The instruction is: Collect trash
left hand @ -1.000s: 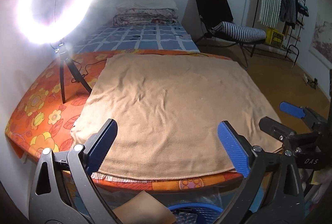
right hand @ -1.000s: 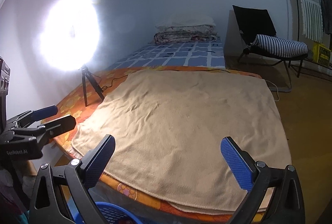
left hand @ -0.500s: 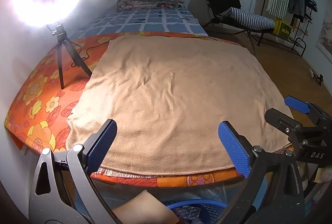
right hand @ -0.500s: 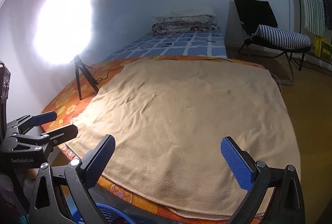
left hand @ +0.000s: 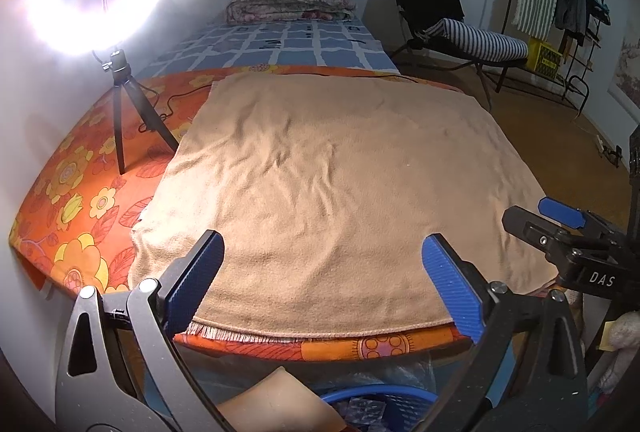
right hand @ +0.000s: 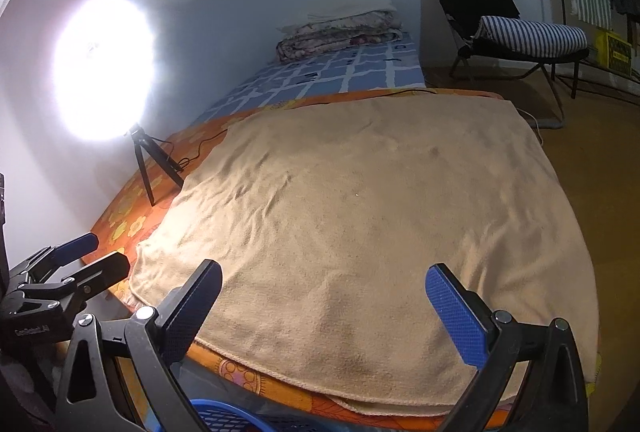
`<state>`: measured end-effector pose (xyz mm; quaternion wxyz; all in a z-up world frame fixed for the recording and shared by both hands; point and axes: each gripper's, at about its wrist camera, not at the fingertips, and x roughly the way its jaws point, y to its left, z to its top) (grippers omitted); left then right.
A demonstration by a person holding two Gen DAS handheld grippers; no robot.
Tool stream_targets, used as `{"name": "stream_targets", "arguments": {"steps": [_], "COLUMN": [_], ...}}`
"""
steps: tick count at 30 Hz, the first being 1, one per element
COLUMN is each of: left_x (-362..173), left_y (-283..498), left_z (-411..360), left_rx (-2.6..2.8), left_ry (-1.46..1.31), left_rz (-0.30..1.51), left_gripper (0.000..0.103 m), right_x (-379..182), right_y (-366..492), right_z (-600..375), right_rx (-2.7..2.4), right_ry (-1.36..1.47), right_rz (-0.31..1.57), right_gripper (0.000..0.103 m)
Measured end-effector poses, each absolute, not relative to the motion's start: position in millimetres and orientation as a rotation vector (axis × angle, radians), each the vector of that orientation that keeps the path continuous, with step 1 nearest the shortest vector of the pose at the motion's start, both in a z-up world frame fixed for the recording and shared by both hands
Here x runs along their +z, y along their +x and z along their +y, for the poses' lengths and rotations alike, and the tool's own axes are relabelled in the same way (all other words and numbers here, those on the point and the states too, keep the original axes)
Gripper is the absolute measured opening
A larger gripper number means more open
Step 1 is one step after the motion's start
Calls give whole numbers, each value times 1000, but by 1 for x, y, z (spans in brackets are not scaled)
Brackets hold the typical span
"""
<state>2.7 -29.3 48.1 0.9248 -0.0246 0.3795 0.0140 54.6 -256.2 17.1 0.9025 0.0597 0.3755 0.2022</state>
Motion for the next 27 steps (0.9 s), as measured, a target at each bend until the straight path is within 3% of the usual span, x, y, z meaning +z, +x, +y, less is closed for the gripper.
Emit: {"name": "stream_targets", "arguments": {"steps": [27], "left_x": [48], "left_y": [4], "left_z": [-33], "left_rx": [23], "left_ry": [-48], "left_rz": [783], "left_gripper": [101], "right_x": [12], "right_y": [55], "right_z": [-252], "right_rx": [417], "right_ry": [120], "right_rz": [798], "right_gripper": [103]}}
